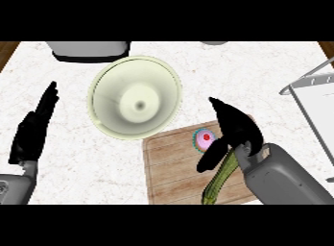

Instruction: Pick the cupcake from the cutting board and place it in the tiered basket

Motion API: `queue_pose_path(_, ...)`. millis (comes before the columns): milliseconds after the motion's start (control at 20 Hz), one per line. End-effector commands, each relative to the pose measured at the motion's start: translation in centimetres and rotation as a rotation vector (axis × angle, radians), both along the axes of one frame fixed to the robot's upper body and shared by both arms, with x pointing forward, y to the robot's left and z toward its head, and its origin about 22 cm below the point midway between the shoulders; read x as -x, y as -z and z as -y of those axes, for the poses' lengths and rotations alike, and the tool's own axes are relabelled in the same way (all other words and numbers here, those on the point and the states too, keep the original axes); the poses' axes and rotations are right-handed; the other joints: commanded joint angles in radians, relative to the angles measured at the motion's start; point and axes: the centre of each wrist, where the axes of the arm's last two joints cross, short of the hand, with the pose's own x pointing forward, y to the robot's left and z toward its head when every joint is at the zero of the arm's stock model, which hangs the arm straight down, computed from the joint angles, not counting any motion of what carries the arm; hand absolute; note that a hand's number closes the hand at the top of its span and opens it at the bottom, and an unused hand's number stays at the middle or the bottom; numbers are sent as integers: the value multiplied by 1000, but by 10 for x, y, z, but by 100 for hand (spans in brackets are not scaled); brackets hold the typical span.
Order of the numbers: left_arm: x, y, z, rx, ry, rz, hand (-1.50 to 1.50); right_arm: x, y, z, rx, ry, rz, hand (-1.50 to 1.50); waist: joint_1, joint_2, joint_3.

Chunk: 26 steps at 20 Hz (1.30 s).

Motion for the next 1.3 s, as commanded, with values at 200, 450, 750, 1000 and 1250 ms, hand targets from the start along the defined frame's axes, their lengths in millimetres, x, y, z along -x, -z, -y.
queue_pose_path(200, -5, -17, -12, 6, 4, 3, 0, 5, 16, -13, 94, 104, -117, -150, 0, 0, 0)
queue_pose_path(450, -5, -18, -10, -4, 5, 5, 0, -7, 39, 0, 71, 88, -143, -150, 4, 2, 1)
queue_pose_path(750, -15, -12, -12, -1, -18, 17, 0, -25, 29, -26, 50, 81, -158, -150, 1, 3, 0)
queue_pose_path(1000, 1, -2, 5, -5, 12, -6, 0, -14, 73, -33, 43, 18, -275, 150, 10, 3, 1)
queue_pose_path(1250, -9, 0, 2, 3, 4, -17, 0, -29, 55, -31, 150, -149, -178, 150, 5, 3, 1)
